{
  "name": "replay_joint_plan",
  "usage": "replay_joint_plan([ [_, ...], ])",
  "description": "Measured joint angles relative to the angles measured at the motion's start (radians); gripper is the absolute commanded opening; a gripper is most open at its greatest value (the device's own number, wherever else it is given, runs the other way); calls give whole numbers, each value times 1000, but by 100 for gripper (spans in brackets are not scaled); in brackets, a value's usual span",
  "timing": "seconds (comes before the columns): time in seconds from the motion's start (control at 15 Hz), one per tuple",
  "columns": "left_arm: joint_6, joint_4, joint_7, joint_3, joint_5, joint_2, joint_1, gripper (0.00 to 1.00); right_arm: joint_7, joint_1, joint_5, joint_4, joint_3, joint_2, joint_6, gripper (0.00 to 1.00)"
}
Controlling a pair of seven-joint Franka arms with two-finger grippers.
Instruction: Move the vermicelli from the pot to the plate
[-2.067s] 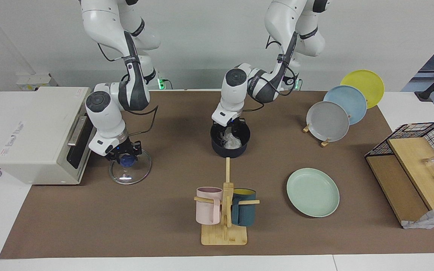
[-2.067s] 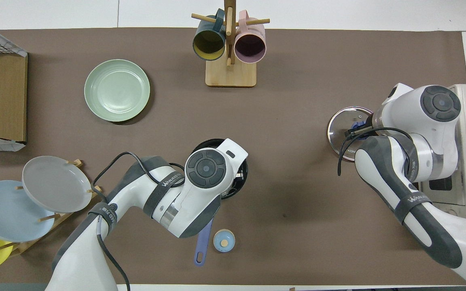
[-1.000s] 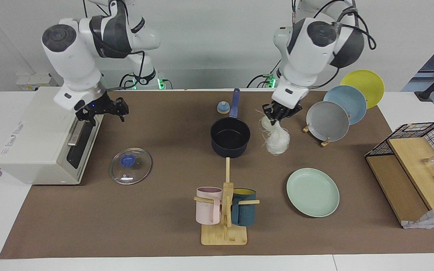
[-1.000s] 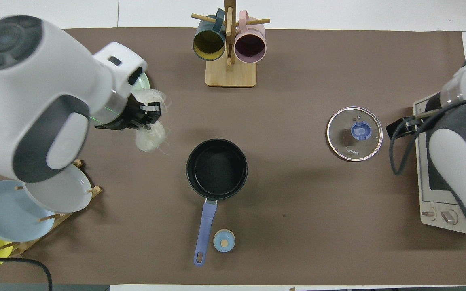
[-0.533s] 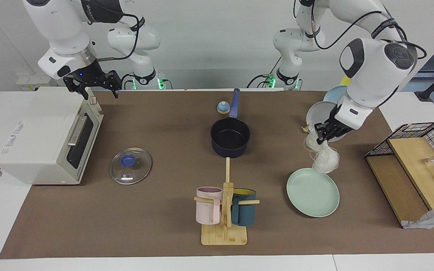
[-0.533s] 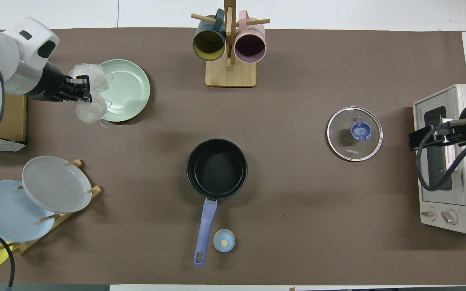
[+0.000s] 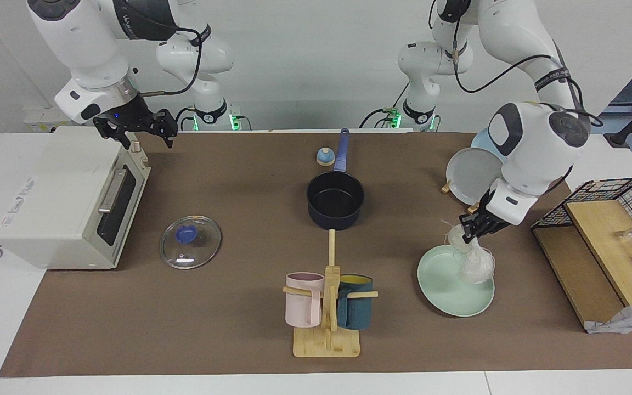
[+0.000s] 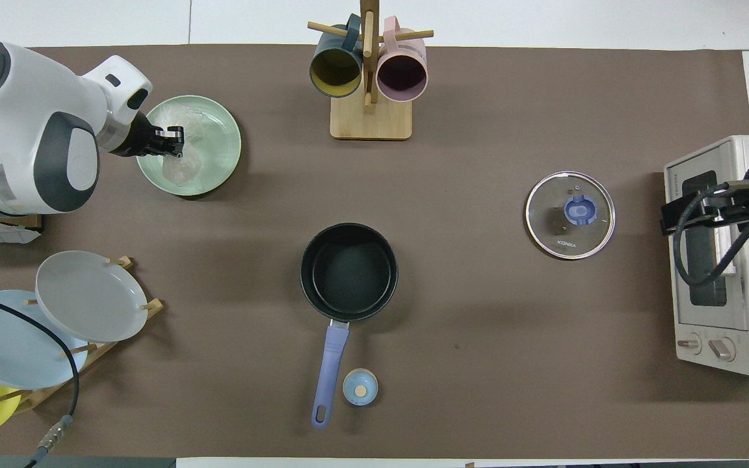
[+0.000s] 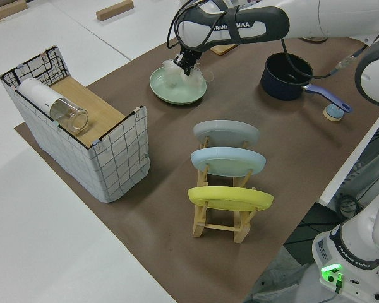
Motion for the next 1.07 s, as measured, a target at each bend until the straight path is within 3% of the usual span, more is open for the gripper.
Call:
replay_joint_plan([
  [0.27,55,-8,52,3,0,30,1,0,3,-5,0,8,0,0,0,100],
  [0.33,79,-21,57,3,0,32,1,32,3,-7,0,9,0,0,-2,100],
  [0.4,97,-34,61,3,0,32,1,99,3,-9,0,9,0,0,-2,100],
  [0.73,85,-38,64,4,0,11,2,100,3,-15,0,10,0,0,-2,100],
  [1.07,-106,-23,-25,37,2,-160,5,100,3,-15,2,14,2,0,-2,100],
])
